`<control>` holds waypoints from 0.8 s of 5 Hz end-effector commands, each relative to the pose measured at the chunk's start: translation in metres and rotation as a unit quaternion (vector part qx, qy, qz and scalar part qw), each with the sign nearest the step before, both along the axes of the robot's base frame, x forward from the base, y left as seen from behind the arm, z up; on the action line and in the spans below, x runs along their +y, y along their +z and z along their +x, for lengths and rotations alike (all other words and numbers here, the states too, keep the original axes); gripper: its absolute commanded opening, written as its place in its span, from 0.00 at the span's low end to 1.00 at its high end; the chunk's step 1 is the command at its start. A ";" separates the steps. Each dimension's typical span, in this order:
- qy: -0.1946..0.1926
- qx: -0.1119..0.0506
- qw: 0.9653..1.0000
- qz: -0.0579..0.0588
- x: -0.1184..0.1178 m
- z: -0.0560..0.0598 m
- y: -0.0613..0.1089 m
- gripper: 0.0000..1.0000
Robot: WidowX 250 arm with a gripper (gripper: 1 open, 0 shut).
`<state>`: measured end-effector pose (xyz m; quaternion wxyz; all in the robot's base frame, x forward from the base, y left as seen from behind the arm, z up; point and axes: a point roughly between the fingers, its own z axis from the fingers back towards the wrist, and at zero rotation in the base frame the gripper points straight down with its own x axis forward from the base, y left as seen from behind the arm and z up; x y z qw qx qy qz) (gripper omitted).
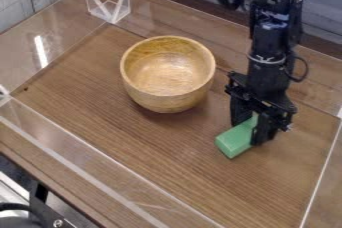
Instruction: Put the green block in the brown bowl
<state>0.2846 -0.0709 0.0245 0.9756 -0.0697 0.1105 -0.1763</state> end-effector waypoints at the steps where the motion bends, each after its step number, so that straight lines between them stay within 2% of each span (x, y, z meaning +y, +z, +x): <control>1: 0.003 -0.053 0.999 0.000 0.007 0.005 0.040 0.00; 2: 0.012 -0.082 0.997 0.008 0.013 0.000 0.068 0.00; 3: 0.042 -0.100 0.994 0.019 0.038 -0.004 0.088 0.00; 4: 0.113 -0.111 0.987 0.032 0.064 0.005 0.098 0.00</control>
